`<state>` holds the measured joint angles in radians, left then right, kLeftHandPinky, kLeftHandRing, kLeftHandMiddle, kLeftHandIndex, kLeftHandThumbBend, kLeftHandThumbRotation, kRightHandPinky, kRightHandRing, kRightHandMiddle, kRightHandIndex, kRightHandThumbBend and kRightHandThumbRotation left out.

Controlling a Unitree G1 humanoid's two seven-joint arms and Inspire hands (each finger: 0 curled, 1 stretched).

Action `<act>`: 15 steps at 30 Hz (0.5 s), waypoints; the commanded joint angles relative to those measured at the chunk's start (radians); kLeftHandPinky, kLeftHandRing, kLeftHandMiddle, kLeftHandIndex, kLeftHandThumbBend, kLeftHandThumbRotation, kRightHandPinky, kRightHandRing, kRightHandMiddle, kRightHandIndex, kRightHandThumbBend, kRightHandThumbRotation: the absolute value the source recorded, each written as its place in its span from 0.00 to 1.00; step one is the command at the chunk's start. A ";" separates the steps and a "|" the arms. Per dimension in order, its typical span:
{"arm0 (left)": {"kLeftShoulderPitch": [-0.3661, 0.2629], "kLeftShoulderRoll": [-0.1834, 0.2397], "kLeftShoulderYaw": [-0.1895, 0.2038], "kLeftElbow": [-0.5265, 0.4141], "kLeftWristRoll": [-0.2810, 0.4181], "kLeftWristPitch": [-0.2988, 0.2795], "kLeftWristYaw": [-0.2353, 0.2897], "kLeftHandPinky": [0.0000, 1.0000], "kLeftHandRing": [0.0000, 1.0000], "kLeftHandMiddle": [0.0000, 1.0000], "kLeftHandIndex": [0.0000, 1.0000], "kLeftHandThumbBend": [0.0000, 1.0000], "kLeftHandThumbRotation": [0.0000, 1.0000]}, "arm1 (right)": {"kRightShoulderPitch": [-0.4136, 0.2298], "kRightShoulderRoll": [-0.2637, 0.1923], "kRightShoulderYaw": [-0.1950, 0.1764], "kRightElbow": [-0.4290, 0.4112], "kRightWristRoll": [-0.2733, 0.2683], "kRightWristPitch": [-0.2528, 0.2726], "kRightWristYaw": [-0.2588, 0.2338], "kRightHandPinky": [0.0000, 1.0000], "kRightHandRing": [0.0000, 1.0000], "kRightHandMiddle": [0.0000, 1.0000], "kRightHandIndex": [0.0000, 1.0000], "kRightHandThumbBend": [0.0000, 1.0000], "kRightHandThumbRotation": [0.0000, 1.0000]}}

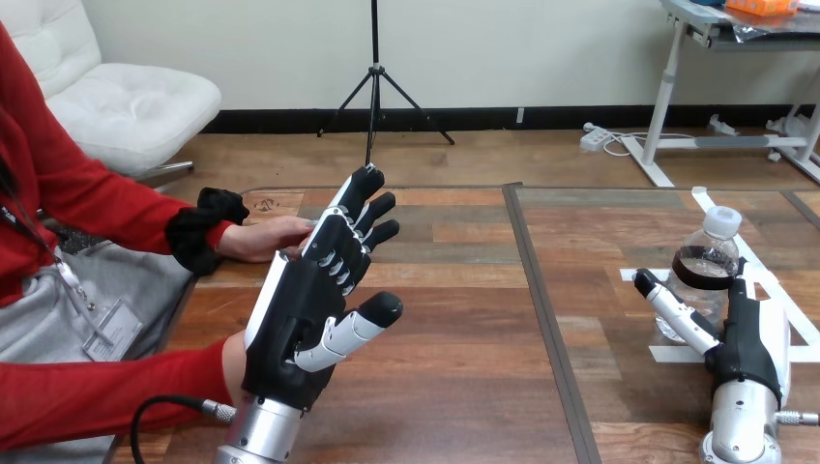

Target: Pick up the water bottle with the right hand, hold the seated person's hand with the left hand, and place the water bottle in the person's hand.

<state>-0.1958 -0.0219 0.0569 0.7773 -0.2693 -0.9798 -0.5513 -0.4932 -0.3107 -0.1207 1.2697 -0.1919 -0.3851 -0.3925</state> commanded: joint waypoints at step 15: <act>-0.011 0.016 0.002 -0.087 -0.028 0.012 -0.017 0.88 0.93 0.96 0.94 1.00 0.58 | -0.115 -0.016 0.004 0.008 0.007 0.020 0.017 0.90 1.00 1.00 1.00 1.00 0.62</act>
<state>-0.1887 -0.0147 0.0567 0.7459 -0.2792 -0.9713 -0.5617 -0.5065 -0.3134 -0.1206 1.2717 -0.1915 -0.3670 -0.3832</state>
